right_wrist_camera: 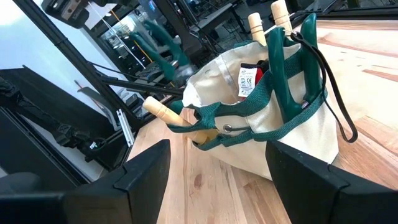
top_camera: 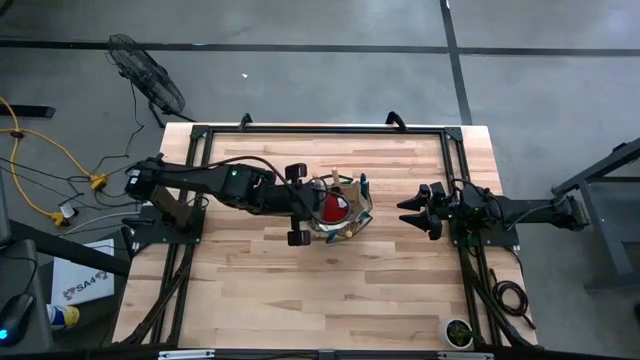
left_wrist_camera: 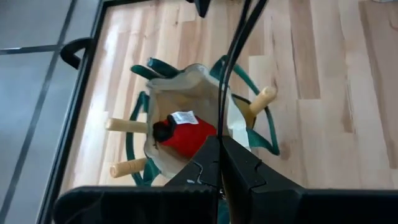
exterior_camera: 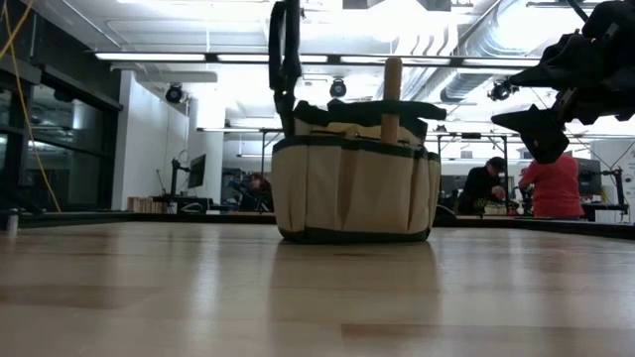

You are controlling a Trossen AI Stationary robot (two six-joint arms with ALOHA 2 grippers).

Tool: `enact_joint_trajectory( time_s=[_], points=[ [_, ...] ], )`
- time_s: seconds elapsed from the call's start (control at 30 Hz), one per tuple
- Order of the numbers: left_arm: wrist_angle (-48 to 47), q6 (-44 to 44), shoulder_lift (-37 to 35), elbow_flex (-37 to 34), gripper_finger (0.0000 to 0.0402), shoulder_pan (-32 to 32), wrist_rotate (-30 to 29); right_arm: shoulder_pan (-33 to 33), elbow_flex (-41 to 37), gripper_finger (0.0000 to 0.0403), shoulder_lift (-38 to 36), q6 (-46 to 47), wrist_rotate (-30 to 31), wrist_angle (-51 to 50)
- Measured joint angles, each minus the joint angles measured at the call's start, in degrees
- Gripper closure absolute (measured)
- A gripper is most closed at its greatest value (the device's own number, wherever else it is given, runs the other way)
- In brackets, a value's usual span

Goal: Pick & Place Garden tools in Gardening bag
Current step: Put the green shears into the brown gardening bag

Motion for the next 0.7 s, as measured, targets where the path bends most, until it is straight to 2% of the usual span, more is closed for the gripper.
enact_joint_trajectory(
  time_s=[0.23, 0.7],
  points=[
    [0.2, 0.0, 0.0, -0.1, 0.0401, 0.0, 0.0, 0.0, 0.0, 0.0147, 0.0, 0.0, 0.0, 0.0],
    [0.7, -1.1, 0.0, -6.4, 0.0401, 0.0, -9.3, 0.0, 0.0, 0.0147, 0.0, 0.0, 0.0, 0.0]
  ],
)
